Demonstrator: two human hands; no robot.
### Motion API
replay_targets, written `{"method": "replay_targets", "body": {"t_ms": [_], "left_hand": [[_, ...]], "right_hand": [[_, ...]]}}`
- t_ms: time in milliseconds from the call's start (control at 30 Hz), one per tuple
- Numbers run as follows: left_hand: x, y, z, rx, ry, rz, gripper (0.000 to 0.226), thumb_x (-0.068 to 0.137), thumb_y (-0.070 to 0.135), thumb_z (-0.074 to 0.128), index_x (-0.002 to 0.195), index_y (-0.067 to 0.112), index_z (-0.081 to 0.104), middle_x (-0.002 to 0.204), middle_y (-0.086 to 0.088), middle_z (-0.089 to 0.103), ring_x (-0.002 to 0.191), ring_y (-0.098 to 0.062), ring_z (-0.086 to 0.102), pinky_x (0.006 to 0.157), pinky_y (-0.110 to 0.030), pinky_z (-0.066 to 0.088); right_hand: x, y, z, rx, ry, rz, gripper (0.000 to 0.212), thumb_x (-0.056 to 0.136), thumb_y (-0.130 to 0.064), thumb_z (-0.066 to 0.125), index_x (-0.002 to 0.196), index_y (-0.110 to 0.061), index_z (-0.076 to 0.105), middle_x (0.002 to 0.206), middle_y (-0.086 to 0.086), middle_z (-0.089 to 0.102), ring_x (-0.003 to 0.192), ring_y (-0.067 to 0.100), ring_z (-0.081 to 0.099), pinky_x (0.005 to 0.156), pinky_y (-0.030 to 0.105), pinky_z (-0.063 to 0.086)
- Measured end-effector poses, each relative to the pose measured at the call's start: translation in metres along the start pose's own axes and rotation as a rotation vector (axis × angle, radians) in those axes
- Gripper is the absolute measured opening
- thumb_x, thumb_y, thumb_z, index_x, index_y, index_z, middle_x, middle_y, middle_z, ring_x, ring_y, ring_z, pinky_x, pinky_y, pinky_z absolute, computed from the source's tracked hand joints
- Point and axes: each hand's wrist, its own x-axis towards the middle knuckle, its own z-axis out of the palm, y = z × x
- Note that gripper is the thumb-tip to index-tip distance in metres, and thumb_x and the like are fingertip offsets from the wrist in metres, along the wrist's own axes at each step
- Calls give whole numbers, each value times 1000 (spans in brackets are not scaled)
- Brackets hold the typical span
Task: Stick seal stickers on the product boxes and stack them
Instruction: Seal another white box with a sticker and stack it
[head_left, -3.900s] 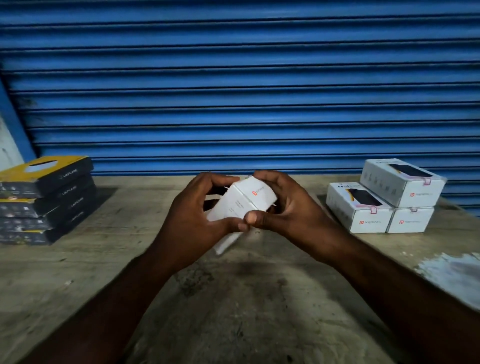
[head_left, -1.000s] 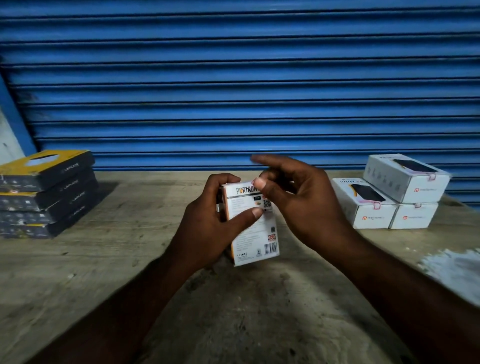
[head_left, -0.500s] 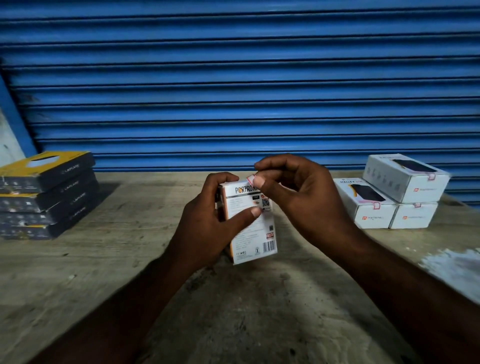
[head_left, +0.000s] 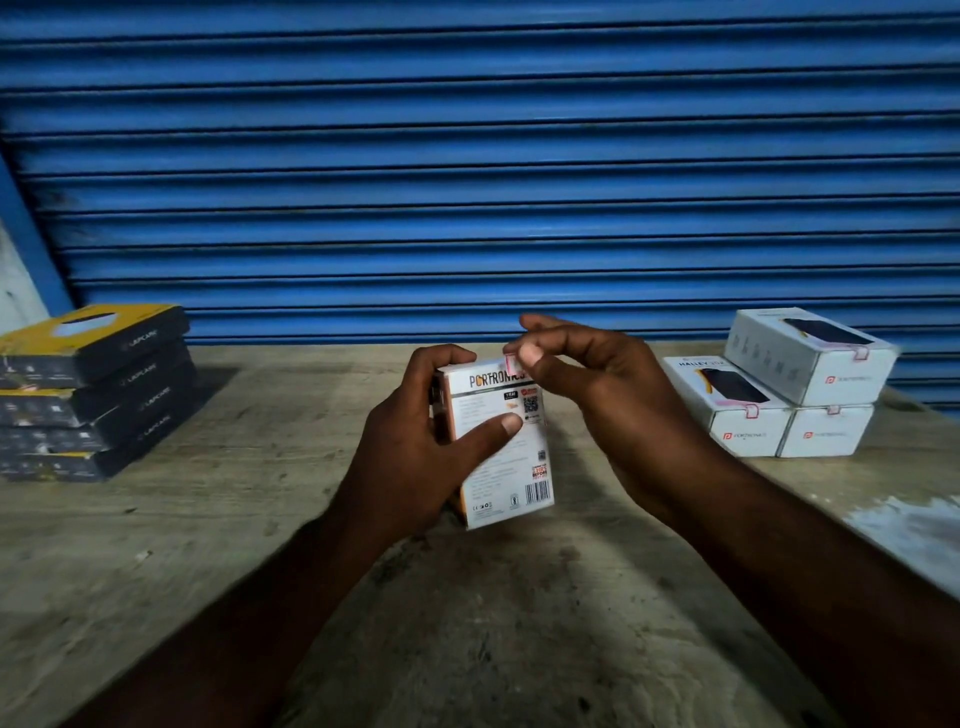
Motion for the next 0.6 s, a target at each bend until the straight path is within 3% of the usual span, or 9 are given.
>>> {"method": "replay_targets", "body": {"t_ms": [100, 300, 433, 600], "left_hand": [[-1, 1, 1, 0, -4, 14, 51, 76, 41, 80, 116, 42, 48, 98, 19, 69, 82, 6, 69, 63, -13, 54], [-3, 3, 4, -19, -22, 45, 53, 75, 40, 81, 118, 38, 50, 101, 15, 71, 85, 4, 70, 68, -16, 57], [-4, 4, 5, -45, -24, 42, 52, 75, 38, 81, 118, 37, 51, 100, 15, 72, 84, 2, 71, 66, -14, 55], [-5, 7, 5, -67, -25, 37, 52, 74, 41, 81, 116, 39, 51, 99, 20, 71, 83, 3, 71, 64, -15, 55]], "right_hand": [[-1, 3, 2, 43, -18, 31, 15, 89, -10, 67, 83, -18, 78, 107, -16, 73, 125, -5, 52, 114, 36, 36], [-2, 6, 4, 45, -32, 52, 11, 88, -11, 68, 91, -13, 78, 124, -7, 68, 124, -5, 54, 111, 31, 38], [-3, 6, 4, 82, -40, 57, 12, 87, -8, 68, 90, -13, 78, 113, -12, 72, 123, -4, 55, 111, 29, 39], [-3, 9, 4, 78, -22, 44, 9, 84, -9, 72, 90, -13, 77, 121, -8, 69, 121, -4, 57, 108, 30, 43]]}}
